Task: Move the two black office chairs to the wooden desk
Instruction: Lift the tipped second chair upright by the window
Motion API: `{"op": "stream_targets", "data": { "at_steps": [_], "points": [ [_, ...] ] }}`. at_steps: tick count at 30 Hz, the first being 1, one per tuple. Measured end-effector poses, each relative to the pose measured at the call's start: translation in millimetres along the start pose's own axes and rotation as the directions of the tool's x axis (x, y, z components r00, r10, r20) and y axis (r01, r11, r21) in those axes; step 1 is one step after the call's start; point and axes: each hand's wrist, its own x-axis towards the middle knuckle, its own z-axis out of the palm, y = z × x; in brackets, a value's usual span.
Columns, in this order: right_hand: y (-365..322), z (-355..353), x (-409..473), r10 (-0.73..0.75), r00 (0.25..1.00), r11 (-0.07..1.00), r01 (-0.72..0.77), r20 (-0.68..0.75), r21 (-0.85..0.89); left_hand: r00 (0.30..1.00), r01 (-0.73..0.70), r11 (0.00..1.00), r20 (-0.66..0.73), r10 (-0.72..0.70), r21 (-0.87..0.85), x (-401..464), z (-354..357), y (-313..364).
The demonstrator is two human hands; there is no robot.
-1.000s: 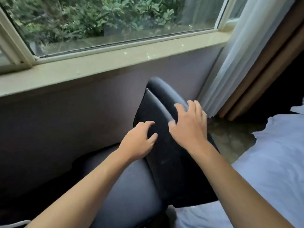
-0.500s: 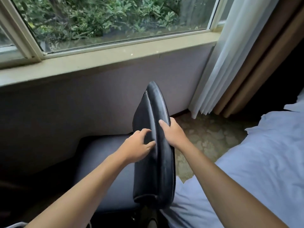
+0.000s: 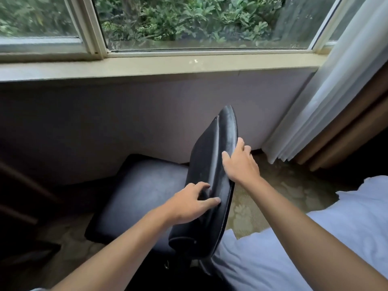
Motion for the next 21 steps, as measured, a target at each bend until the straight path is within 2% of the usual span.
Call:
{"op": "stream_targets", "data": {
  "at_steps": [6,11,16,21],
  "points": [
    [-11.4,-13.4,82.5,-0.147,0.986,0.987,0.152,0.074,-0.058,0.998,0.008,0.999,-0.063,-0.006,0.036,35.0,-8.7,35.9],
    [-29.5,-9.3,159.2,-0.229,0.961,0.971,0.237,0.156,-0.034,0.992,0.029,1.0,-0.12,-0.03,-0.01,83.7,-8.7,67.9],
    [-38.5,-0.8,201.2,-0.321,0.931,0.946,0.325,0.172,0.001,0.985,0.051,0.998,-0.165,-0.045,0.033,121.8,-19.2,78.6],
    [-50.3,-5.4,217.7,-0.42,0.886,0.904,0.426,0.196,0.012,0.972,0.09,0.996,-0.218,-0.09,-0.008,139.5,-24.8,87.9]
  ]
}}
